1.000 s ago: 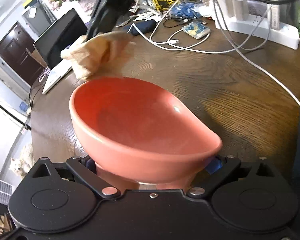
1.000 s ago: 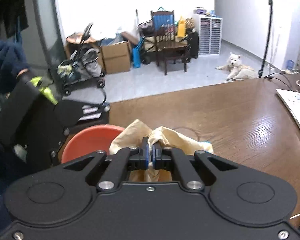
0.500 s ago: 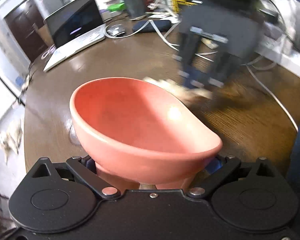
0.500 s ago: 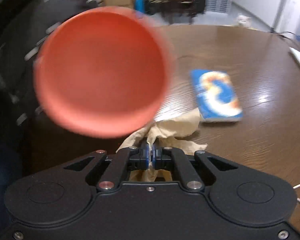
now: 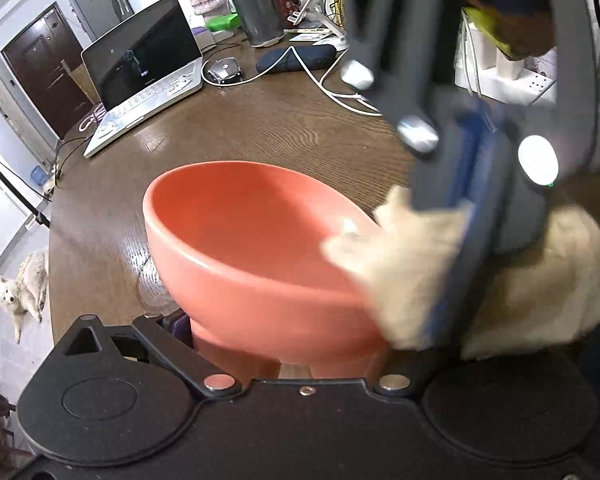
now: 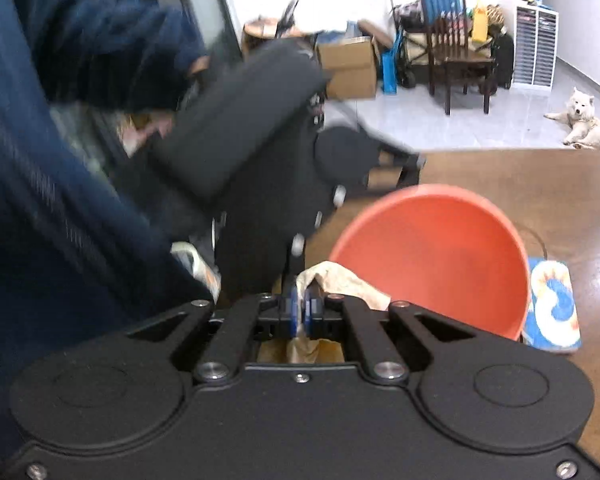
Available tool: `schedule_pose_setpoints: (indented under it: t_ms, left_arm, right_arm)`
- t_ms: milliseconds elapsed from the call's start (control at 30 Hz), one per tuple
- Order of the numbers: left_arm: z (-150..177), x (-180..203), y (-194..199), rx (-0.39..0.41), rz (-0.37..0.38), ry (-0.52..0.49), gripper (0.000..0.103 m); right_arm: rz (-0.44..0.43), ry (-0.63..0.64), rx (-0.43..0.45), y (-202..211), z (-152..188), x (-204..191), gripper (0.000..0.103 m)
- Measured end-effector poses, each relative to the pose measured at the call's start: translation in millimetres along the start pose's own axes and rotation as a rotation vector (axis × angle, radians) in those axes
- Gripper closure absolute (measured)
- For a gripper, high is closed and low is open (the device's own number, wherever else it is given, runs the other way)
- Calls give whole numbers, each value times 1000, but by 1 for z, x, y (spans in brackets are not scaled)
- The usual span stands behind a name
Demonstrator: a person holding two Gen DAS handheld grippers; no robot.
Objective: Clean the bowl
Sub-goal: 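Wipe the bowl's outer rim with the cloth in the right gripper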
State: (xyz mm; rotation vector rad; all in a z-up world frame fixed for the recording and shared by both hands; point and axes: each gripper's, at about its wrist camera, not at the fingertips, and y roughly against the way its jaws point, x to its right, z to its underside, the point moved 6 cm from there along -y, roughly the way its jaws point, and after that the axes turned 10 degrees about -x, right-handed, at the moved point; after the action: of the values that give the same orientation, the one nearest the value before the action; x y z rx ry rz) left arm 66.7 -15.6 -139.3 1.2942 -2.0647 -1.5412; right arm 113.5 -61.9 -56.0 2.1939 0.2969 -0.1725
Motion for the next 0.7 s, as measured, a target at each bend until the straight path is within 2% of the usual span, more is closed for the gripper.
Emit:
schedule_pose_setpoints:
  t_ms: [133, 300, 500, 700]
  left_arm:
    - [2, 7, 3, 4, 6, -9, 5]
    - [4, 10, 3, 1, 4, -7, 5]
    - [6, 15, 6, 5, -1, -33, 5]
    - [6, 14, 5, 4, 3, -34, 5]
  right_arm:
    - [53, -57, 111, 6, -26, 22, 99]
    - [161, -122, 160, 5, -37, 51, 99]
    - [338, -209, 131, -4, -32, 88, 99]
    - [399, -226, 21, -22, 3, 93, 99]
